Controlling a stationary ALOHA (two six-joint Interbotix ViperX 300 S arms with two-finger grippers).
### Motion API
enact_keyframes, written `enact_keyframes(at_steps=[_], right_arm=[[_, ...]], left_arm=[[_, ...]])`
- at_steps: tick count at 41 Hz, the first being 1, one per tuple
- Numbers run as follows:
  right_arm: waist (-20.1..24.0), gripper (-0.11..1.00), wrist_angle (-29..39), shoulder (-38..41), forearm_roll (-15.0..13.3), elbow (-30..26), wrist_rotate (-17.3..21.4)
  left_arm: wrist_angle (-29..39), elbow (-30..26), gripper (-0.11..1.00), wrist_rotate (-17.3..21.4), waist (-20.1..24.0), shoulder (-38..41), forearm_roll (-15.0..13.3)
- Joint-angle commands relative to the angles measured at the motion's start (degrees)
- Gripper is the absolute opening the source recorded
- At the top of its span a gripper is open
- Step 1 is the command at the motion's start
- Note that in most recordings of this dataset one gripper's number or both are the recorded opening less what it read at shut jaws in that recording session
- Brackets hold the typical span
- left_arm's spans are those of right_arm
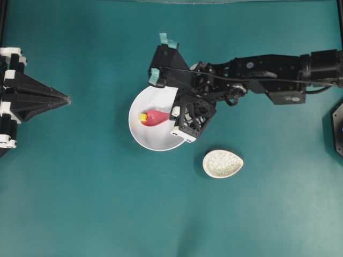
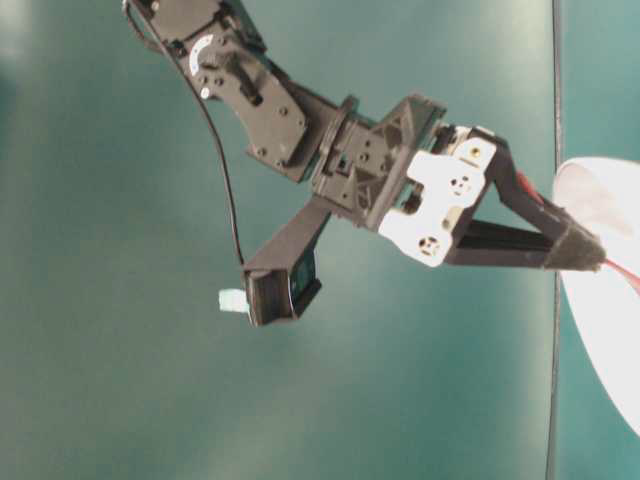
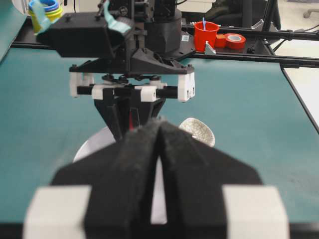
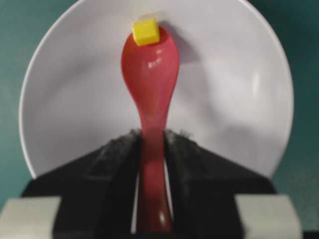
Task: Scoop the yellow hexagonal prism block from the bowl with a spoon using the right arm.
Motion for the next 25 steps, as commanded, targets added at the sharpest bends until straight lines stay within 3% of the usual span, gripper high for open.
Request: enact_keyframes(at_steps=[1,25], right_arm=[[0.4,0.23,-2.4,-2.8,-0.1,0.7,0.1],[1.8,0.23,-16.9,-8.7,0.3,12.4,0.8]], left_arm=[[-0.4,-0.4,-0.01,-0.1,0.1,0.4,0.2],[-0.5,-0.4,-0.01,-0.4,0.0,0.4,0.1]])
